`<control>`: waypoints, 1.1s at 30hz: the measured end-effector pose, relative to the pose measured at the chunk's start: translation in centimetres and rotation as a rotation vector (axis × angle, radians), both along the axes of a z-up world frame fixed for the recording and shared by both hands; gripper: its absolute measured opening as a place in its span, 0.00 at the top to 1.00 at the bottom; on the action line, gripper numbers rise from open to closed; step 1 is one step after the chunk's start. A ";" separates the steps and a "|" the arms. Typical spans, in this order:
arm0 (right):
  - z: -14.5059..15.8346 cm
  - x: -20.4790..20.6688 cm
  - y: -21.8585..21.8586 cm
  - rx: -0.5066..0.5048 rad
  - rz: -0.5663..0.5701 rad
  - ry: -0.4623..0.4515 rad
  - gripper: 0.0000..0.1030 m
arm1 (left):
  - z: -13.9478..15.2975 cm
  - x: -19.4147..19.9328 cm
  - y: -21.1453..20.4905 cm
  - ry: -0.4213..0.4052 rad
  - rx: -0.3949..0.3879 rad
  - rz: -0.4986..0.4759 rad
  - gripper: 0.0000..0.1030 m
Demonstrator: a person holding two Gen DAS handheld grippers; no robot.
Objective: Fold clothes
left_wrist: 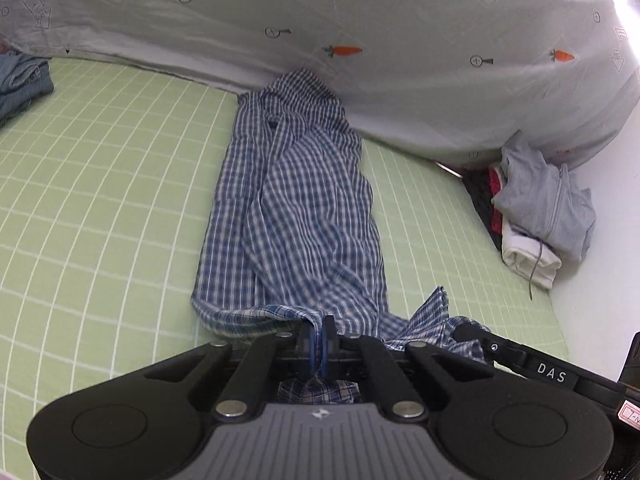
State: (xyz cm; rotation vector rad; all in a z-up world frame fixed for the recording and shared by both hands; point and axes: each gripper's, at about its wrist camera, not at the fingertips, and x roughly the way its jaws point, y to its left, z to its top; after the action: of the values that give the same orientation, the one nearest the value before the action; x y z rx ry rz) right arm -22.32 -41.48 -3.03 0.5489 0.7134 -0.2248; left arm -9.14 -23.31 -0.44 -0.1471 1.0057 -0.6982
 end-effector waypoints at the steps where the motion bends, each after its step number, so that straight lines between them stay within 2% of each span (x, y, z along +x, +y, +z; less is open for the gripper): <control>1: 0.3 0.6 -0.6 -0.002 -0.006 -0.016 0.97 | 0.3 0.8 -0.2 -0.011 -0.008 0.012 0.98; 6: 0.7 3.5 -3.5 0.003 -0.037 -0.068 0.97 | 1.3 4.8 -1.3 -0.049 -0.046 0.073 0.98; 12: 0.0 8.2 -6.2 0.013 -0.041 -0.069 0.97 | -0.7 9.9 -3.2 -0.015 -0.032 0.099 0.97; 16: -1.7 12.2 -7.2 0.028 -0.042 -0.027 0.97 | -2.8 13.4 -4.5 0.019 -0.008 0.116 0.97; 23: -7.5 18.3 -8.8 0.086 -0.037 0.115 0.97 | -8.5 18.7 -6.6 0.143 0.086 0.132 0.97; 29: -9.9 20.1 -8.2 0.068 -0.017 0.186 0.97 | -10.8 19.3 -7.3 0.187 0.116 0.113 0.95; 33: -9.5 20.1 -8.2 0.060 -0.004 0.178 0.93 | -9.6 19.0 -7.8 0.146 0.142 0.096 0.91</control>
State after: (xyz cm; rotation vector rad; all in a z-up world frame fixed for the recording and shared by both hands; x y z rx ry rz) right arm -2.17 -49.68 -12.52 0.5921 0.8940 -0.2594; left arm 9.90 -31.06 -10.03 -0.1230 1.1763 -0.5326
